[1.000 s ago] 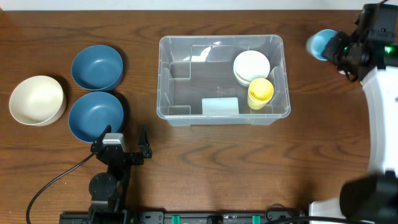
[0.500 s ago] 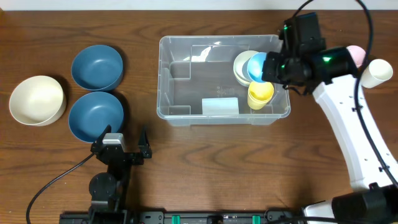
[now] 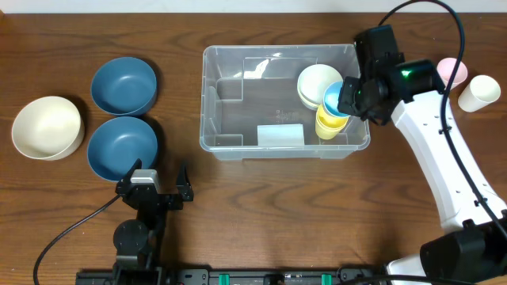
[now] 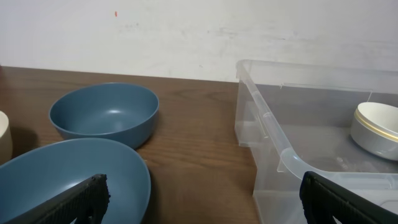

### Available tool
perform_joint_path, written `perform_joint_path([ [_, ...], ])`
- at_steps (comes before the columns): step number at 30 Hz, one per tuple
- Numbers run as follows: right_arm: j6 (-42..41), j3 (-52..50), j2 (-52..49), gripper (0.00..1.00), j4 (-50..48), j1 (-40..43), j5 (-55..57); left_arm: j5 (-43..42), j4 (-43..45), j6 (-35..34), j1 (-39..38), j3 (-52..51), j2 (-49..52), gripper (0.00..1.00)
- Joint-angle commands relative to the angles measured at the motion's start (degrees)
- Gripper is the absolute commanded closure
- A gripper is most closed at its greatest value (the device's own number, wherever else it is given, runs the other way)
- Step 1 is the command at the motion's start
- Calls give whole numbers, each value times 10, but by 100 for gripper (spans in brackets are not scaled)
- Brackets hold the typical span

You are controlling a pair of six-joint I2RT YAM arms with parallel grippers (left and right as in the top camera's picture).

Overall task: Pack container
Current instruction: 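Carry the blue cup into the bin and stack it on the yellow cups, then release and move the right gripper to the white cup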

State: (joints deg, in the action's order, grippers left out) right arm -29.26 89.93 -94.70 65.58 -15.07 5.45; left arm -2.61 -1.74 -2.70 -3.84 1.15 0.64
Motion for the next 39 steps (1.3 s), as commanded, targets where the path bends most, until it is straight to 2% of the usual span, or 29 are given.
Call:
perform_joint_path([
  [1, -18, -28, -6, 94, -11, 2, 21, 11, -23, 10, 3, -9, 0, 2],
  [7, -18, -62, -6, 91, -49, 2, 20, 11, -23, 10, 3, -9, 0, 2],
  [12, -18, -62, -6, 81, -56, 2, 18, 11, -23, 10, 3, -9, 0, 2],
  [21, -17, -62, -6, 78, -55, -1, 21, 11, -23, 10, 3, -9, 0, 2],
  [24, -18, -62, -5, 85, -41, -4, 18, 11, -23, 10, 3, -9, 0, 2],
  [26, -18, -60, -1, 85, -42, -2, 24, 11, -23, 10, 3, -9, 0, 2],
  [31, -20, -32, 17, 72, -49, 44, 15, 11, -23, 10, 3, -9, 0, 2],
  [36, 7, 9, 17, 39, -62, 148, -25, 11, -23, 10, 3, -9, 0, 2],
  [39, 12, 12, 17, 33, -83, 217, -45, 11, -23, 10, 3, -9, 0, 2],
])
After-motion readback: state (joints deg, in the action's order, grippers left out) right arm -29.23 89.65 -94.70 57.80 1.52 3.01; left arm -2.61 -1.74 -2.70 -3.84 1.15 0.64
